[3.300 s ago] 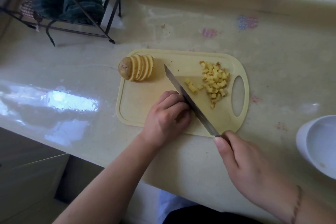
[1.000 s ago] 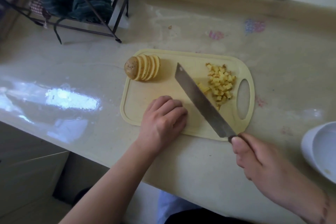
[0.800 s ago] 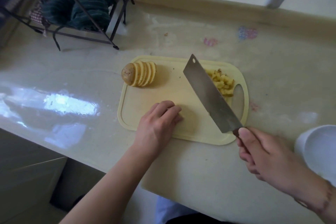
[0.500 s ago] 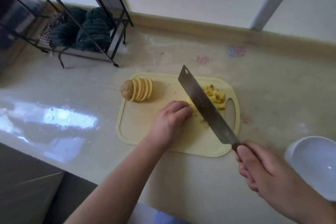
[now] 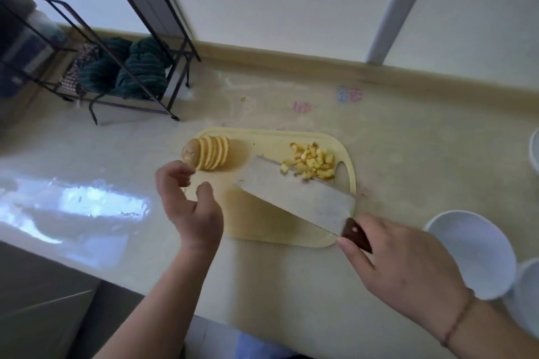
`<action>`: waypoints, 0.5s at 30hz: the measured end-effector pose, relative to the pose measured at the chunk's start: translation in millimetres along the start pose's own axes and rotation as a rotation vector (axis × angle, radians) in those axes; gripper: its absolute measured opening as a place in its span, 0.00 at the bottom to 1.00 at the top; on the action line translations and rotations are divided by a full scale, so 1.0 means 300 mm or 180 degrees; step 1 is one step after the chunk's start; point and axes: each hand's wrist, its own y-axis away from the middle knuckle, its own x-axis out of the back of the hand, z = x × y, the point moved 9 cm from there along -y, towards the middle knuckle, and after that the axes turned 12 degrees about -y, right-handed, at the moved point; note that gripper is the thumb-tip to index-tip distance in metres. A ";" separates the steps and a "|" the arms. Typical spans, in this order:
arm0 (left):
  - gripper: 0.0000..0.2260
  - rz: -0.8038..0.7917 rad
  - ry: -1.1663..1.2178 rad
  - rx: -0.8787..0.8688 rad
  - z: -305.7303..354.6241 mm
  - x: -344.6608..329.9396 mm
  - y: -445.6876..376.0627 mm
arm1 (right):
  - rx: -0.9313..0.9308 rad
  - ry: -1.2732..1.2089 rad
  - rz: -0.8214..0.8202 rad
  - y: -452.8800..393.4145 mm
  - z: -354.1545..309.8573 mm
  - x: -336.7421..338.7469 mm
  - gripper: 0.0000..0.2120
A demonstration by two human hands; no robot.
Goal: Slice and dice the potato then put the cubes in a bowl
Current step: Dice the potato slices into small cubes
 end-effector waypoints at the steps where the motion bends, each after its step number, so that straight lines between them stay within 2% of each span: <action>1: 0.08 -0.0248 0.0009 -0.0569 0.077 -0.015 0.000 | 0.0046 0.0097 0.0014 0.000 -0.001 -0.006 0.18; 2: 0.03 -0.0676 -0.0060 -0.1106 0.155 -0.052 0.016 | 0.0103 0.0185 0.0037 0.000 -0.003 -0.012 0.18; 4: 0.07 -0.1739 -0.0539 -0.1875 0.243 -0.164 0.076 | 0.0224 0.0301 0.0104 0.001 -0.015 -0.013 0.17; 6: 0.10 -0.2464 -0.1108 -0.2186 0.254 -0.263 0.133 | 0.0342 0.0388 0.0204 0.003 -0.029 -0.007 0.17; 9: 0.11 -0.2815 -0.1285 -0.1982 0.231 -0.343 0.162 | 0.0470 0.0450 0.0317 0.013 -0.045 -0.010 0.18; 15: 0.07 -0.2844 -0.1248 -0.1620 0.220 -0.431 0.144 | 0.0497 0.0490 0.0346 0.017 -0.067 -0.033 0.17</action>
